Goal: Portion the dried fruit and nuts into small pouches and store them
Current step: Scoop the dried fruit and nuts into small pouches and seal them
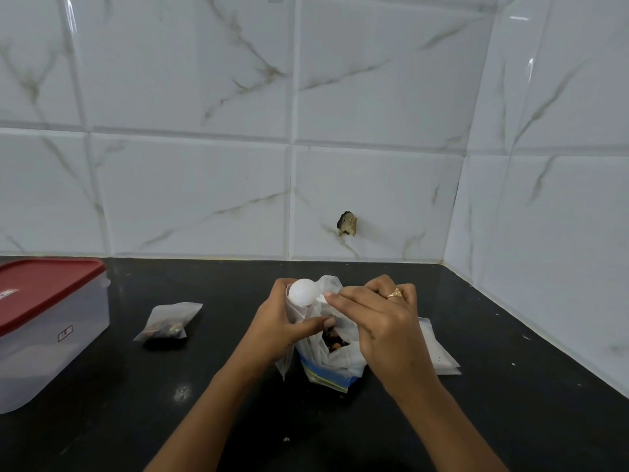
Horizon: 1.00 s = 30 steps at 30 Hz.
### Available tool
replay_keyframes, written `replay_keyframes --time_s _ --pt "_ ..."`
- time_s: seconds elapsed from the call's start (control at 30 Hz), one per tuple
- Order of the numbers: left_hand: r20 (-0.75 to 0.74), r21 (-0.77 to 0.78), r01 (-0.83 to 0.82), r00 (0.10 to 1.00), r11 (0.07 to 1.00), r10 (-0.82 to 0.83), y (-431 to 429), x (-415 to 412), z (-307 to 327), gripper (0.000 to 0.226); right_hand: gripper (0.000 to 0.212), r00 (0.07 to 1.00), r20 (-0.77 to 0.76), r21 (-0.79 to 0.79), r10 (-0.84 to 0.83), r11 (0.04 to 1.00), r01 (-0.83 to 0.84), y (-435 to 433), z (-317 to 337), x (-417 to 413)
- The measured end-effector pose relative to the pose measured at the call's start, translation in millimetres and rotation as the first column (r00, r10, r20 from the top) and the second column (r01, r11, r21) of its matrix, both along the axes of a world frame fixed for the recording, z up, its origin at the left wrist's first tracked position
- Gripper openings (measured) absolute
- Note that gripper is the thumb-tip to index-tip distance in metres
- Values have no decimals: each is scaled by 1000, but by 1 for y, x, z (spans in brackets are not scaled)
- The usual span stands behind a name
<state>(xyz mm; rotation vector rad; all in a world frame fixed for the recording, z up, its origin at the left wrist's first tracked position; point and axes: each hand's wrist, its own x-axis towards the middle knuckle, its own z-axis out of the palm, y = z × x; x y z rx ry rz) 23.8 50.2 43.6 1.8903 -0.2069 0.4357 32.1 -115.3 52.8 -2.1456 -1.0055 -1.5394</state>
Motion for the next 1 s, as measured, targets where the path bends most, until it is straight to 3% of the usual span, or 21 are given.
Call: replay_keyframes --time_s 0.17,0.23,0.3,0.37,0.43,0.6,0.7,0.83,1.0 --pt "-6 -20 9 1000 1000 -9 -1 -3 2 64 31 960 -219 268 176 957 -114 1 0 -1" --pt "-3 -2 -6 1000 1000 6 -1 -3 3 62 25 863 -374 457 340 877 -148 1 2 -4" --pt "5 24 -54 999 998 54 0 -2 3 59 23 745 -521 582 417 812 -48 -1 4 -4" --pt "-25 29 -147 989 989 148 4 0 2 58 23 682 -658 521 319 847 106 -3 1 -1" --pt "-107 0 -227 968 974 225 9 3 0 61 25 649 -746 357 151 913 199 -3 -3 2" --pt "-276 28 -237 932 971 235 7 8 -8 69 31 597 -791 16 -130 972 234 11 -9 2" --pt "-426 -52 -204 890 978 163 9 11 -14 63 32 566 -787 -131 -246 963 236 15 -14 8" --pt "-518 -158 -205 850 966 95 14 16 -19 60 33 595 -758 -176 -267 962 207 15 -21 14" --pt "-530 -268 -205 848 941 34 12 20 -24 57 31 579 -798 -89 -168 983 163 14 -26 19"
